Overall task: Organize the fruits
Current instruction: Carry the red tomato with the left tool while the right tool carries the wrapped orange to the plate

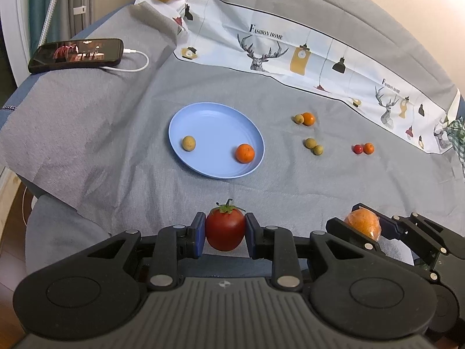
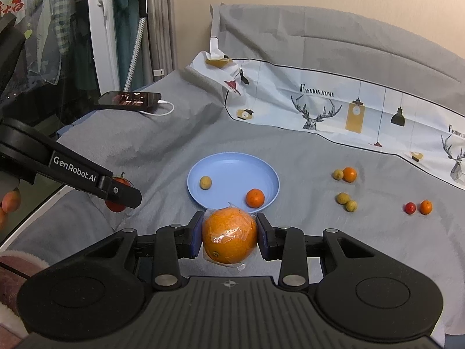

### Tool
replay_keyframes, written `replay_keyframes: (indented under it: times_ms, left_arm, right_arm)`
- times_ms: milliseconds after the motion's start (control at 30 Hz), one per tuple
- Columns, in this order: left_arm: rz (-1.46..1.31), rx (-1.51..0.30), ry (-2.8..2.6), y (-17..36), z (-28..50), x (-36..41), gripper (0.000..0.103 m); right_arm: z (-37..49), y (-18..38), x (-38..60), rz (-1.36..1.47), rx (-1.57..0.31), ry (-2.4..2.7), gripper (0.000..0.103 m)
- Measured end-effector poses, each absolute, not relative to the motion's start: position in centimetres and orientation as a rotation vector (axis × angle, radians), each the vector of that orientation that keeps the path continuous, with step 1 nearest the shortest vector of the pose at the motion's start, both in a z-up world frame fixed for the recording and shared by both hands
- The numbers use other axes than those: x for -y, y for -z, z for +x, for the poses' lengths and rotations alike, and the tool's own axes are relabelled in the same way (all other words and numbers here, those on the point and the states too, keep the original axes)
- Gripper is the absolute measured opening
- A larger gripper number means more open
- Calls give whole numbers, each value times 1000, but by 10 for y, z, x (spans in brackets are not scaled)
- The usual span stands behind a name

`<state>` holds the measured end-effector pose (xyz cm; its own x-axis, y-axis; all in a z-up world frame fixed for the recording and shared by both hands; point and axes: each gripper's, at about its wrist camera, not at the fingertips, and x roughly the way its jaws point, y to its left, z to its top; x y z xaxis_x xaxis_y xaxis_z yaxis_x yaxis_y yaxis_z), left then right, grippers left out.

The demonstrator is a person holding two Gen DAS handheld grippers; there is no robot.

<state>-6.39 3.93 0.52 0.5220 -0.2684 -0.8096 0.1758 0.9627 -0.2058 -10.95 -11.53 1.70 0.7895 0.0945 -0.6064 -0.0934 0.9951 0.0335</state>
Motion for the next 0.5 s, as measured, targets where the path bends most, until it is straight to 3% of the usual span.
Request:
replay_keyframes:
  times_ms: [500]
  left_arm:
    - [-135,-1044,248,11,-32,-46,31]
  right_arm:
    - [-85,2,119,18,-732,-91,39]
